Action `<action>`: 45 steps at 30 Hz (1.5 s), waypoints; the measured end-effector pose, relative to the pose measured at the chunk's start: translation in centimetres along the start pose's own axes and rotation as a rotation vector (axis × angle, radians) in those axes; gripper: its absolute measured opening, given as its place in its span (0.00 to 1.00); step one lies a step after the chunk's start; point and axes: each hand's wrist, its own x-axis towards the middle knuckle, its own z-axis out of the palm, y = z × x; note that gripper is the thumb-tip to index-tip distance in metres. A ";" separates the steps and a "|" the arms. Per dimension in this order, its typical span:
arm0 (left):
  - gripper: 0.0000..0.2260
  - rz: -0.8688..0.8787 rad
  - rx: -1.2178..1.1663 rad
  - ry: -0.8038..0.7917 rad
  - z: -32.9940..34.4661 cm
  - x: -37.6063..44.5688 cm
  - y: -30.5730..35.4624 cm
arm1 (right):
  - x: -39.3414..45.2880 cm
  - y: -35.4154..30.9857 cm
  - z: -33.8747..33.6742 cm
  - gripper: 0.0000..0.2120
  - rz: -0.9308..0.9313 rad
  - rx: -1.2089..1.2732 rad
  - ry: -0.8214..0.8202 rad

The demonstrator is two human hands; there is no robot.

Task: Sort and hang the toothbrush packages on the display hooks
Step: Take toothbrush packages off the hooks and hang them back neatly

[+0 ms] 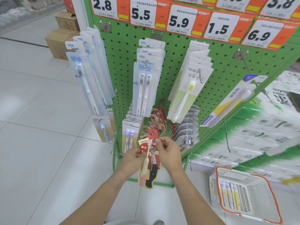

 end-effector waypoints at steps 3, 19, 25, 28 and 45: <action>0.06 -0.008 0.070 0.040 0.1 -0.1 0.1 | 0.6 0.0 0.2 0.06 0.020 -0.051 -0.007; 0.16 0.684 0.313 0.379 2.9 -0.2 4.4 | 2.0 -0.6 -0.5 0.06 0.025 -0.169 -0.045; 0.18 0.655 0.379 0.398 2.8 0.7 5.3 | 3.0 -1.1 -1.4 0.09 -0.036 -0.160 0.141; 0.18 0.676 0.422 0.392 2.5 1.2 5.5 | 4.2 -1.7 -1.0 0.13 -0.046 -0.139 0.169; 0.15 0.700 0.404 0.361 1.9 2.6 5.3 | 8.4 -1.7 1.4 0.11 0.188 0.130 0.258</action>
